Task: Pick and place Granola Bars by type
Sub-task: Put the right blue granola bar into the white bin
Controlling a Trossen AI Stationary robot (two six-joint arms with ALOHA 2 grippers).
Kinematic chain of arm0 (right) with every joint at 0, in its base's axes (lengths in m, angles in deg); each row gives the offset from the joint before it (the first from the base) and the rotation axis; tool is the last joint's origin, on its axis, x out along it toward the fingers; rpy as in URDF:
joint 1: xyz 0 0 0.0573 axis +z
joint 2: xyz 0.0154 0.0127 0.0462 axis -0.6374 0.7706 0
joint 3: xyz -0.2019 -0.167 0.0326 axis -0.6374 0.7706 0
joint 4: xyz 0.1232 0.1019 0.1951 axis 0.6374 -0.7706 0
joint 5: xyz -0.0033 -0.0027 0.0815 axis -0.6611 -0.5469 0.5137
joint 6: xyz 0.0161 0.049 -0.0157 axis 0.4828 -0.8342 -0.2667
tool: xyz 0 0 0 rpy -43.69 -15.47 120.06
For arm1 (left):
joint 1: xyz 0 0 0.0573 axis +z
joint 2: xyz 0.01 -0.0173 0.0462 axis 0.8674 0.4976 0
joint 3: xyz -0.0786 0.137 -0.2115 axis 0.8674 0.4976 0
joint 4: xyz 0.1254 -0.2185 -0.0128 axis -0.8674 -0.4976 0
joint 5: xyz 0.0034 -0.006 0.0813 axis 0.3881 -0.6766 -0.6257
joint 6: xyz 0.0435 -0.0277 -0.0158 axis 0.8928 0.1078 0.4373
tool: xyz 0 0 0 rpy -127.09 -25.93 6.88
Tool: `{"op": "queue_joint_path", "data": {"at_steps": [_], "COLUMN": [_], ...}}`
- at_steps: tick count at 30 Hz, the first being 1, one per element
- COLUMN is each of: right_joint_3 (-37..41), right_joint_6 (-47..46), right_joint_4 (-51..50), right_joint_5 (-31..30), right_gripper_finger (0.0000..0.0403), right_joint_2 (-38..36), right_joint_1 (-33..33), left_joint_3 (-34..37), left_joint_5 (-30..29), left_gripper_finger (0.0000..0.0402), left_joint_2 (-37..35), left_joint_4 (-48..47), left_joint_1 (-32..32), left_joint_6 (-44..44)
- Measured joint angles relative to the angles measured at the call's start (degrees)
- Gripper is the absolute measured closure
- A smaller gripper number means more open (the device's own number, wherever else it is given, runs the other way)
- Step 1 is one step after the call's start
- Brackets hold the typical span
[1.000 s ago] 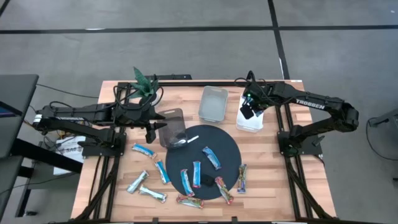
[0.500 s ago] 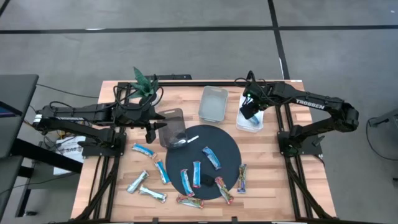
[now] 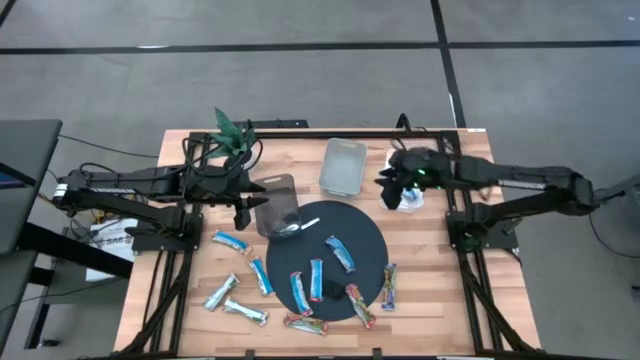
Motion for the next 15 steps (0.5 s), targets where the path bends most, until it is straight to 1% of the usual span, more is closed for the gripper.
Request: {"op": "queue_joint_path", "data": {"at_steps": [3,6,8,11,15], "right_joint_3": [6.47,12.46,16.46,22.24,29.52], "right_joint_6": [0.05,-3.63,-5.54,-5.98,-6.26], "right_joint_4": [12.12,21.86,29.28,40.97,53.6], "right_joint_5": [6.67,11.34,12.47,12.94,12.85], "right_gripper_finger": [0.0274,0.0275,0.0275,0.0275,0.0276], "right_joint_2": [-6.41,-12.3,-15.98,-20.43,-24.52], "right_joint_1": [2.05,3.33,4.47,6.63,9.08], "left_joint_3": [0.0,0.0,0.0,0.0,0.0], "left_joint_5": [0.0,0.0,0.0,0.0,0.0], "left_gripper_finger": [0.0267,0.0267,0.0267,0.0267,0.0267], "left_joint_2": [0.0,0.0,0.0,0.0,0.0], "left_joint_4": [0.0,0.02,0.02,0.02,0.07], "left_joint_1": [0.01,0.01,0.02,0.0,0.01], "left_joint_6": [0.22,0.22,0.24,0.29,0.26]}}
